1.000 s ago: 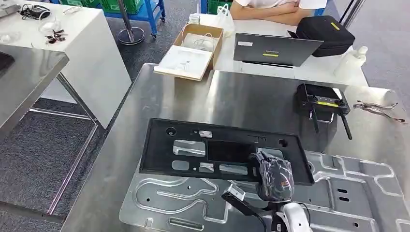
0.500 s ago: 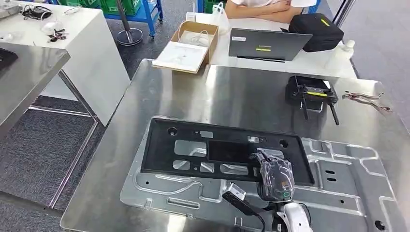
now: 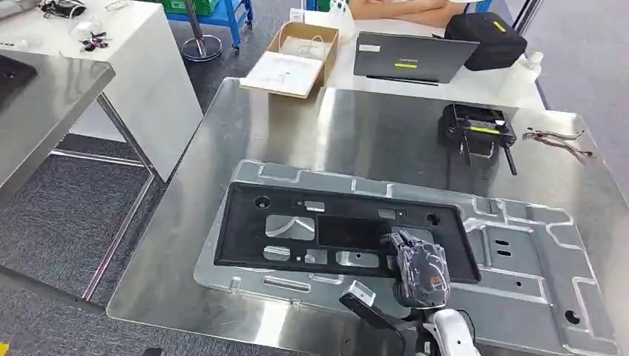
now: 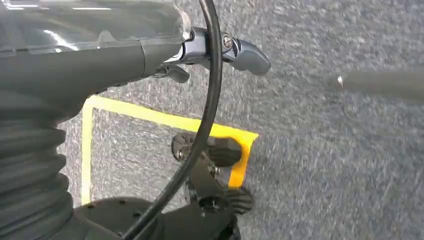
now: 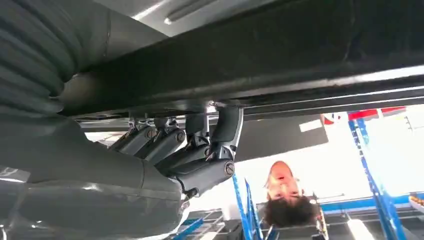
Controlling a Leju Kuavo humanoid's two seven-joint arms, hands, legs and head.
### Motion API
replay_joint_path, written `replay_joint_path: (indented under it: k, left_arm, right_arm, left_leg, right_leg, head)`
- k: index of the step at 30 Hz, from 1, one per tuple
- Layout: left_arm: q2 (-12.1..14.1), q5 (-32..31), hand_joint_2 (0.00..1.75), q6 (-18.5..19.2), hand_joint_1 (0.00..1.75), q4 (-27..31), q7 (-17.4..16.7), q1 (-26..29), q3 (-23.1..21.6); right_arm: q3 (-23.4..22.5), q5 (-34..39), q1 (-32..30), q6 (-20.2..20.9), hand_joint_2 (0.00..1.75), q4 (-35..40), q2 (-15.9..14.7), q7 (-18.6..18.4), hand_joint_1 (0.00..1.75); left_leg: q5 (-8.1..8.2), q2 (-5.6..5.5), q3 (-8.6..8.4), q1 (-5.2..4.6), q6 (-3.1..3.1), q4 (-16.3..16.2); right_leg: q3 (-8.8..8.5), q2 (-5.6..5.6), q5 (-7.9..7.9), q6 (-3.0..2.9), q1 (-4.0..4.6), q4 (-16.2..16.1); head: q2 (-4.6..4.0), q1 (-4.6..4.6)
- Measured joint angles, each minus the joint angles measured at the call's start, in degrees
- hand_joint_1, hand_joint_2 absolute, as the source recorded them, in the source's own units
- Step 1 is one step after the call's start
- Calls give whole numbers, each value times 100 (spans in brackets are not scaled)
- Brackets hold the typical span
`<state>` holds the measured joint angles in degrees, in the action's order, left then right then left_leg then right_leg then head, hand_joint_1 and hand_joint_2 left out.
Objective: Take the parts from the cabinet and place them on the table.
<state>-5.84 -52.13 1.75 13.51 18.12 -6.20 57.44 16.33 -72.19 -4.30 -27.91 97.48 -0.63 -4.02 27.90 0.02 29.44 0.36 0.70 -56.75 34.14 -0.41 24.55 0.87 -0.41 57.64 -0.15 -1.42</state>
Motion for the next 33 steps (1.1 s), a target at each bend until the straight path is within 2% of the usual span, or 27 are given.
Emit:
replay_joint_path:
  k: [1, 2, 4, 5, 6, 7, 8, 10, 11, 12, 15, 16, 17, 19, 20, 21, 22, 23, 24, 25, 26, 27, 29, 30, 31, 32, 33]
  left_arm:
    - [-9, 0, 175, 0, 0, 0, 2, -5, -2]
    - [-9, 0, 175, 0, 0, 0, 2, -9, 0]
    - [-7, 2, 175, 7, 0, 0, 2, -5, 0]
    - [-7, 2, 175, 20, 0, 0, 2, 0, 0]
    - [-7, 2, 175, 33, 0, 0, 2, 1, 0]
    - [-2, 2, 175, 48, 0, 0, 2, -1, 0]
    - [-4, 2, 175, 79, 0, 0, -4, -5, 0]
    - [-4, 0, 175, 133, 0, 0, -18, -5, 0]
    - [4, 0, 175, 140, 0, 0, -24, -1, 0]
    - [9, 0, 0, 142, 0, 0, -33, -14, 0]
    - [20, 42, 0, 319, 0, 0, 13, -8, 7]
    - [42, 39, 0, 365, 0, 0, -15, -11, 9]
    - [50, 37, 0, 407, 0, -2, -61, -19, 9]
    - [123, 59, 0, 459, 0, -2, -151, -11, 20]
    - [162, 83, 0, 476, 0, -2, -168, 3, 46]
    - [190, 109, 0, 498, 0, -2, -194, 16, 76]
    - [217, 120, 0, 509, 0, -2, -201, 33, 98]
    - [256, 133, 0, 533, 0, -2, -201, 45, 111]
    - [278, 151, 0, 544, 0, -2, -201, 54, 120]
    - [306, 173, 0, 551, 0, -2, -201, 57, 138]
    - [418, 179, 0, 551, 0, 4, -205, 64, 157]
    - [409, 186, 0, 570, 0, -9, -203, 76, 162]
    - [459, 221, 0, 573, 0, -7, -199, 95, 203]
    - [505, 221, 0, 570, 0, -7, -199, 94, 230]
    - [490, 221, 0, 586, 0, -7, -199, 90, 238]
    - [494, 221, 0, 590, 0, -7, -199, 83, 240]
    - [494, 221, 0, 603, 0, -7, -190, 82, 243]
  right_arm:
    - [0, -2, -1, 0, 175, 0, -2, 0, 175]
    - [0, 0, 4, 0, 175, 0, -2, 0, 175]
    - [0, 0, 7, 4, 175, -2, -2, 0, 175]
    - [0, 2, 5, 13, 175, -15, -2, -2, 175]
    - [0, 9, 7, 15, 175, -28, -2, -7, 175]
    - [0, 18, 13, 26, 175, -44, -2, -7, 175]
    - [0, 22, 28, 46, 175, -52, -2, -7, 175]
    - [0, 37, 70, 79, 175, -52, -2, -9, 175]
    - [4, 50, 120, 100, 175, -89, 0, -9, 175]
    - [13, 61, 152, 109, 0, -98, 4, -13, 0]
    - [26, 85, 201, 116, 0, -144, 13, -22, 0]
    - [46, 107, 266, 127, 0, -164, 24, -22, 0]
    - [77, 133, 341, 144, 0, -195, 37, -22, 0]
    - [138, 151, 489, 157, 0, -258, 61, -20, 0]
    - [168, 173, 541, 160, 0, -295, 63, -24, 0]
    - [192, 179, 577, 164, 0, -336, 74, -28, 0]
    - [195, 186, 604, 168, 0, -369, 79, -37, 0]
    - [205, 203, 629, 173, 0, -396, 81, -42, 0]
    - [210, 223, 665, 173, 0, -409, 94, -52, 0]
    - [214, 234, 703, 173, 0, -420, 101, -55, 0]
    - [219, 247, 736, 173, 0, -439, 112, -61, 0]
    - [221, 262, 775, 173, 0, -459, 109, -68, 0]
    - [243, 282, 785, 179, 0, -509, 116, -77, 0]
    - [245, 289, 797, 175, 0, -511, 118, -76, 0]
    - [245, 291, 814, 168, 0, -509, 125, -76, 0]
    - [243, 297, 838, 168, 0, -520, 125, -77, 0]
    - [243, 306, 872, 162, 0, -525, 125, -76, 0]
  left_leg:
    - [-58, 28, -22, 26, 56, 49]
    - [-89, 27, -2, 25, 103, 65]
    - [-110, 38, 55, 18, 127, 60]
    - [-113, 39, 77, 15, 127, 48]
    - [-112, 38, 84, 16, 126, 35]
    - [-104, 33, 80, 17, 119, 23]
    - [-92, 25, 69, 20, 107, 17]
    - [-49, 7, 39, 22, 51, 7]
    - [-26, 9, 103, -22, 8, -15]
    - [-35, 3, 160, -30, -12, -112]
    - [-28, 5, 189, -24, -72, -85]
    - [57, 2, 210, -7, -109, -124]
    - [170, 6, 291, -2, -142, -348]
    - [557, 11, 746, 15, -201, -1263]
    - [683, 11, 977, 15, -208, -1688]
    - [690, 11, 1143, 13, -197, -1942]
    - [539, 7, 1190, -6, -148, -1921]
    - [274, 4, 1106, -27, -78, -1625]
    - [-57, 2, 917, -61, 24, -1137]
    - [-340, -9, 725, -120, 146, -655]
    - [-330, -13, 608, -175, 358, -410]
    - [-392, -5, 576, -201, 361, -353]
    - [-393, -12, 546, -256, 359, -290]
    - [-408, -10, 505, -253, 373, -201]
    - [-408, 7, 311, -137, 372, 152]
    - [-446, 18, 263, -119, 311, 219]
    - [-470, 18, 238, -98, 322, 287]
  right_leg:
    - [32, 21, 87, 24, -37, 74]
    - [146, 28, 288, 50, -35, 304]
    - [554, 30, 744, 91, -42, 1176]
    - [750, 30, 891, 109, -42, 1602]
    - [838, 29, 888, 119, -47, 1798]
    - [784, 28, 741, 125, -57, 1687]
    - [631, 28, 507, 124, -73, 1356]
    - [176, 23, -36, 113, -102, 347]
    - [134, 27, 21, 97, -90, 234]
    - [123, 40, 49, 40, -88, 121]
    - [156, 51, 111, -50, -65, 131]
    - [132, 53, 122, -95, -97, 100]
    - [111, 57, 135, -136, -90, 96]
    - [78, 55, 168, -188, -64, 98]
    - [53, 56, 186, -215, -39, 101]
    - [28, 56, 203, -237, -14, 102]
    - [-7, 62, 225, -259, 21, 101]
    - [-51, 68, 252, -275, 62, 100]
    - [-104, 79, 277, -294, 98, 95]
    - [-149, 85, 299, -306, 128, 90]
    - [-166, 77, 314, -315, 90, 77]
    - [-155, 90, 310, -295, 106, 83]
    - [-152, 87, 299, -235, 35, 59]
    - [-172, 84, 280, -204, 51, 11]
    - [-192, 81, 316, -188, 123, -7]
    - [-175, 72, 392, -138, 107, 73]
    - [-42, 76, 584, -104, 79, 370]
  head:
    - [0, 0]
    - [0, 4]
    - [0, 0]
    - [0, 0]
    - [0, 0]
    - [0, 0]
    - [0, 0]
    - [0, 0]
    - [0, 2]
    - [0, -2]
    - [0, 0]
    - [0, -2]
    - [0, -2]
    - [0, -4]
    - [0, -4]
    - [0, -4]
    - [0, -4]
    - [0, -4]
    - [0, -4]
    - [0, -4]
    - [0, 11]
    - [0, 7]
    - [0, 7]
    - [0, 7]
    - [0, 2]
    - [0, 9]
    - [0, 5]
